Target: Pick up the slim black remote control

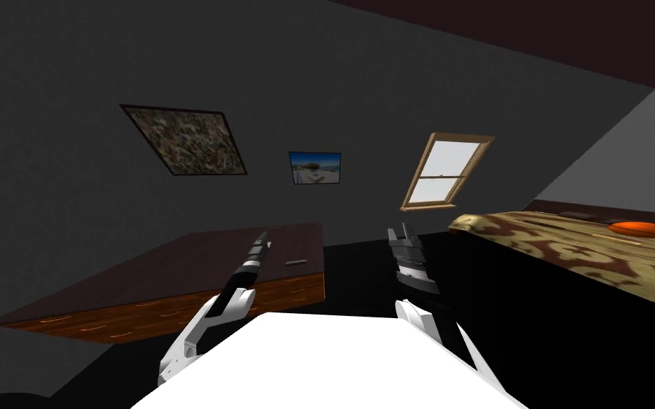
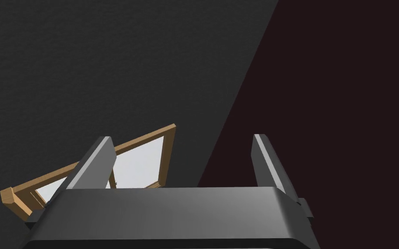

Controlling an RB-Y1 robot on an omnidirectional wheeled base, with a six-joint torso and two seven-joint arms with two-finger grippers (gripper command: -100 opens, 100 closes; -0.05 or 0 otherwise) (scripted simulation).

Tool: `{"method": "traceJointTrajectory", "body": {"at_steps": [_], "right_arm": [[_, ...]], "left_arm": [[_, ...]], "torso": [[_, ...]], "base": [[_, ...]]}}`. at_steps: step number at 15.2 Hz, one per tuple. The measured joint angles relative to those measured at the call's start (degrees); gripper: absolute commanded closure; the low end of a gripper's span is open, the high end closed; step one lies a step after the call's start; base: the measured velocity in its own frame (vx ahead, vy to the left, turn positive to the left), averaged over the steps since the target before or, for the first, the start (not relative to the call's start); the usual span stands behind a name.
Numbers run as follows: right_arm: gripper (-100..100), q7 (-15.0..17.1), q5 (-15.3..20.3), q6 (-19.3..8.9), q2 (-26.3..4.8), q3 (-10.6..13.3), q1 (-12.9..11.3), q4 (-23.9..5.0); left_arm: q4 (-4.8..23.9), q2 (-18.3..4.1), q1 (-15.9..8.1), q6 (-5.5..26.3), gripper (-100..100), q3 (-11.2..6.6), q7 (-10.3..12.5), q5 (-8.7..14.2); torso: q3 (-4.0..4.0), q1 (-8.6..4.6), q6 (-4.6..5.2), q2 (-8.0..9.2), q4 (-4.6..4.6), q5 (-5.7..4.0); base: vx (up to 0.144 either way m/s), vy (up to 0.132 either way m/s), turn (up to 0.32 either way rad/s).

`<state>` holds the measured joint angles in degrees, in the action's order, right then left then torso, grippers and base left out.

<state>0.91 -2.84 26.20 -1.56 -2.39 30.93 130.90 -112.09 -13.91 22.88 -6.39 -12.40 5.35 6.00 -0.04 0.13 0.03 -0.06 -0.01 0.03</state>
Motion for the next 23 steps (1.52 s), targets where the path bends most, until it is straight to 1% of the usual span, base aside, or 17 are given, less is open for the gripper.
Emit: {"method": "traceJointTrajectory", "body": {"at_steps": [1, 2, 4, 5, 7, 11, 13, 18, 19, 20, 21, 22, 23], "right_arm": [[0, 0.0, 0.0, 0.0, 0.0, 0.0, 0.0, 0.0], [0, 0.0, 0.0, 0.0, 0.0, 0.0, 0.0, 0.0], [0, 0.0, 0.0, 0.0, 0.0, 0.0, 0.0, 0.0], [0, 0.0, 0.0, 0.0, 0.0, 0.0, 0.0, 0.0], [0, 0.0, 0.0, 0.0, 0.0, 0.0, 0.0, 0.0], [0, 0.0, 0.0, 0.0, 0.0, 0.0, 0.0, 0.0], [0, 0.0, 0.0, 0.0, 0.0, 0.0, 0.0, 0.0], [0, 0.0, 0.0, 0.0, 0.0, 0.0, 0.0, 0.0], [0, 0.0, 0.0, 0.0, 0.0, 0.0, 0.0, 0.0], [0, 0.0, 0.0, 0.0, 0.0, 0.0, 0.0, 0.0], [0, 0.0, 0.0, 0.0, 0.0, 0.0, 0.0, 0.0], [0, 0.0, 0.0, 0.0, 0.0, 0.0, 0.0, 0.0], [0, 0.0, 0.0, 0.0, 0.0, 0.0, 0.0, 0.0]], "left_arm": [[0.2, -0.1, 0.0, 0.9, -100, -0.26, 0.1, 0.1], [0.7, -0.3, -0.2, 2.2, -100, -0.93, 0.1, 0.3], [3.0, -0.5, -0.7, 4.3, -100, -2.17, 0.1, 0.7], [3.6, -0.6, -0.8, 5.3, -100, -2.79, 0.2, 0.9], [4.0, -0.6, -1.0, 7.4, -100, -3.28, 0.2, 1.0], [5.3, 0.0, -1.0, 11.9, -100, -5.18, 0.1, 1.3], [6.9, -0.6, -1.7, 14.1, -100, -6.21, 0.3, 1.8], [10.0, -1.5, -1.9, 19.6, -100, -9.23, 1.0, 3.3], [10.6, -1.6, -2.3, 20.7, -100, -9.57, 1.0, 3.4], [11.7, -1.9, -2.9, 21.9, -100, -10.3, 1.1, 3.7], [12.6, -1.6, -3.0, 23.0, -100, -10.86, 1.1, 3.7], [12.7, -1.3, -3.2, 24.1, -100, -11.15, 1.0, 3.6], [13.7, -1.2, -3.5, 25.2, -100, -11.82, 1.0, 3.8]], "torso": [[0.0, -0.01, -0.04, 0.0, 0.0, 0.0], [0.0, -0.01, 0.03, 0.0, 0.0, 0.0], [0.0, 0.02, 0.03, 0.01, 0.0, 0.01], [0.0, 0.04, -0.01, 0.01, 0.0, 0.01], [0.0, -0.01, -0.05, 0.0, 0.0, 0.0], [0.0, -0.03, 0.02, 0.0, 0.0, 0.0], [0.0, 0.01, -0.04, -0.01, 0.0, 0.0], [0.0, 0.01, 0.0, 0.0, 0.0, 0.0], [0.0, 0.01, -0.04, -0.01, 0.0, 0.0], [-0.01, 0.01, 0.0, -0.01, 0.0, 0.0], [0.0, 0.01, 0.0, 0.0, 0.0, 0.01], [0.0, 0.0, -0.03, -0.01, 0.0, 0.0], [-0.01, -0.01, 0.03, -0.02, 0.0, 0.0]], "base": [[0.001, 0.022, -0.309], [0.0, 0.031, -0.312], [-0.004, 0.036, -0.33], [-0.002, 0.034, -0.069], [-0.002, 0.015, -0.126], [-0.003, 0.024, -0.275], [-0.005, 0.028, -0.174], [-0.006, 0.027, -0.24], [-0.008, 0.024, -0.24], [-0.01, 0.029, -0.319], [-0.007, 0.027, -0.151], [-0.004, 0.022, -0.35], [-0.006, 0.029, -0.34]]}}
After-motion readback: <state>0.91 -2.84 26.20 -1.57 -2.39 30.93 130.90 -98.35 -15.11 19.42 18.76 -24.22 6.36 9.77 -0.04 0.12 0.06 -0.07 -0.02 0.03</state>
